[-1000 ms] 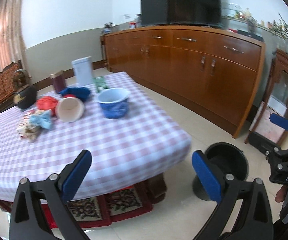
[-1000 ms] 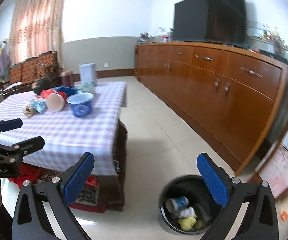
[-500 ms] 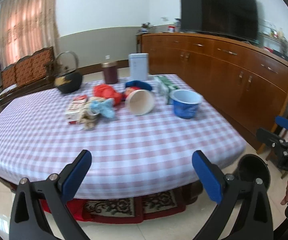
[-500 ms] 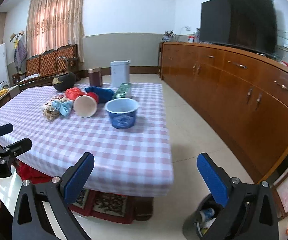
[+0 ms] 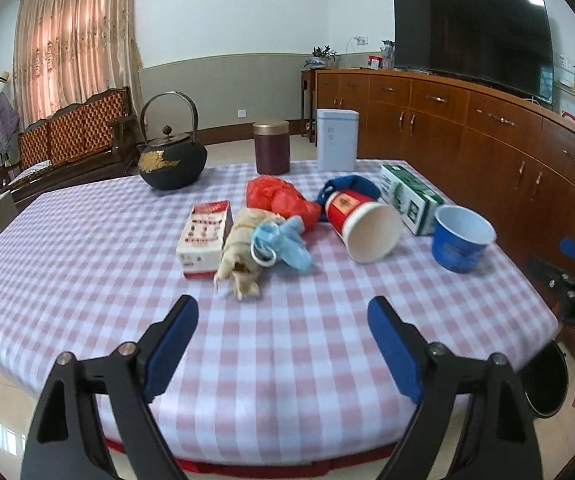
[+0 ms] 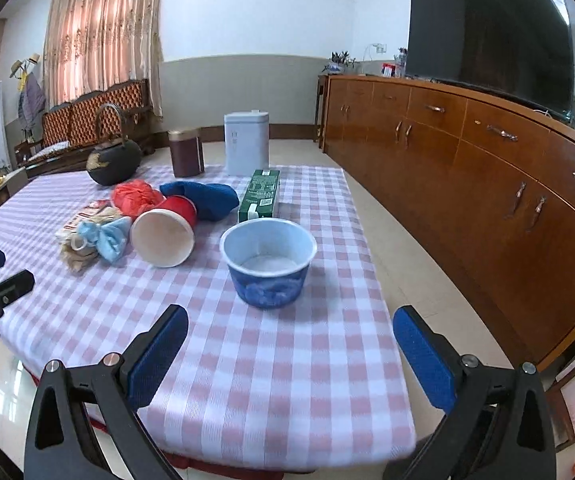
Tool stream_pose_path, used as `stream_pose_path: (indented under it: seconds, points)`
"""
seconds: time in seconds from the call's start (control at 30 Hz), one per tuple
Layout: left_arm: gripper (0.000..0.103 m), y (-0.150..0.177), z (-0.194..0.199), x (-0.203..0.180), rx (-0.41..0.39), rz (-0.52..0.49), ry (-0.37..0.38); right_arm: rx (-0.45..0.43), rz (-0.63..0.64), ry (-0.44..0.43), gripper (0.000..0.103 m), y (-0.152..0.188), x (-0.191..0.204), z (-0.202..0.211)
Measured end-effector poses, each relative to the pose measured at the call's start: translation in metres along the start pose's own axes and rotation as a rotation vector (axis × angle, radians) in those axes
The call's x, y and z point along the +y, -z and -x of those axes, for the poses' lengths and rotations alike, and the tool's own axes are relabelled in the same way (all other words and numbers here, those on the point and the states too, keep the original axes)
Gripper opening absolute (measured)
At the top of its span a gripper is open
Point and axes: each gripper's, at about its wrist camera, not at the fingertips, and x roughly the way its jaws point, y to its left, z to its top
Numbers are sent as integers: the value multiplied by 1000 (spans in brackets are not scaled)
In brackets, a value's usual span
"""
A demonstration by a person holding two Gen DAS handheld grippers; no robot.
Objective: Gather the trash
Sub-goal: 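Grasp the blue mask with the left tool while the right tool grasps the white bowl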
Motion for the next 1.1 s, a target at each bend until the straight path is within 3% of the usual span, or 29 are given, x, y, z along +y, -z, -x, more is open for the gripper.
stream_pose_path:
  seconds: [0.4, 0.63, 0.83, 0.97, 1.1]
  points:
    - [77, -25, -53, 21, 24, 55, 19, 51, 3, -3, 103, -17, 9, -59]
    - [68, -28, -80, 20, 66, 51, 23, 68, -11, -5, 103, -20, 9, -76]
    - [67, -31, -91, 16, 72, 48, 13, 75, -17, -17, 102, -21, 8, -84]
    - [62, -33, -98, 17, 81, 54, 5, 79, -21, -28, 95, -23, 6, -88]
    - [48, -33, -103, 17, 93, 53, -1, 86, -28, -41, 84, -23, 6, -91]
